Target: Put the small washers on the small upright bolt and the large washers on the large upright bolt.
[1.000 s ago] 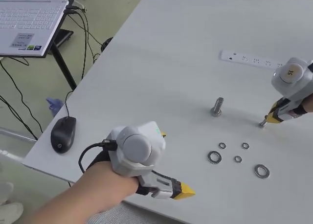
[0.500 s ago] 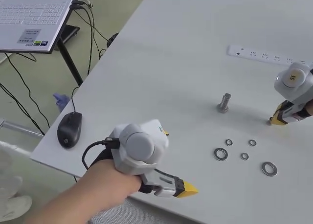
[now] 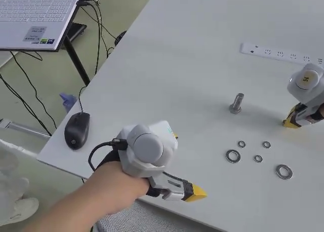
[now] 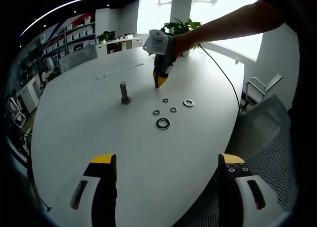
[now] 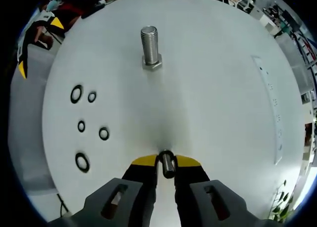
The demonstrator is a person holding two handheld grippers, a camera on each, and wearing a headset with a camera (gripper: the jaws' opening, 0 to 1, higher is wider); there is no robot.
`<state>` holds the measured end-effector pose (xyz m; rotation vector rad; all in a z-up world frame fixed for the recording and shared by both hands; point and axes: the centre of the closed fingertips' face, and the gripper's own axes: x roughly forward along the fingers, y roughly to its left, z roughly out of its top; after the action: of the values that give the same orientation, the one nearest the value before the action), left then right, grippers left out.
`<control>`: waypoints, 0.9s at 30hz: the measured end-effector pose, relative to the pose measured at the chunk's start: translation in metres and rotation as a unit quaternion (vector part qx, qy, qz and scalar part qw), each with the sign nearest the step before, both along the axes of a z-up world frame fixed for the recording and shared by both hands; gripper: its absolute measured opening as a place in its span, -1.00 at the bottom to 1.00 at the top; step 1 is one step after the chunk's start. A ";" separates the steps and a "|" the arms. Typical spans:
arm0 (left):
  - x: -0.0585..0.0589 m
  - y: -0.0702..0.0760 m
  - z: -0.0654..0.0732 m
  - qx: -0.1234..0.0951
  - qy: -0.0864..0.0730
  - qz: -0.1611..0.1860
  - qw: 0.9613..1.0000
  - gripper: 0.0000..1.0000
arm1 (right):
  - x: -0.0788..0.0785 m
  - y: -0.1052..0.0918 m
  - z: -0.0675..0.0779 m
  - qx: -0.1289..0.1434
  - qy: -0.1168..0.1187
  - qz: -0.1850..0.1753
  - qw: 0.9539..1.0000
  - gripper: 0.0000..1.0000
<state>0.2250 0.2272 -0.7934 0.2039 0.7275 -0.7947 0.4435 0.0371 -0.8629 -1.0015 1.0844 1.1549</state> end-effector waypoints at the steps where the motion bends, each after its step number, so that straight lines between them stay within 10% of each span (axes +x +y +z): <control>1: 0.000 0.000 0.000 0.000 0.001 0.001 1.000 0.68 | 0.000 0.000 0.000 -0.001 0.000 0.001 1.000 -0.75; 27: 0.002 -0.001 0.001 0.002 -0.003 -0.003 1.000 0.67 | 0.002 0.000 0.001 0.009 0.013 -0.003 1.000 -0.47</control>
<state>0.2270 0.2265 -0.7921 0.2113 0.7229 -0.7982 0.4454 0.0370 -0.8619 -0.9712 1.0958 1.1740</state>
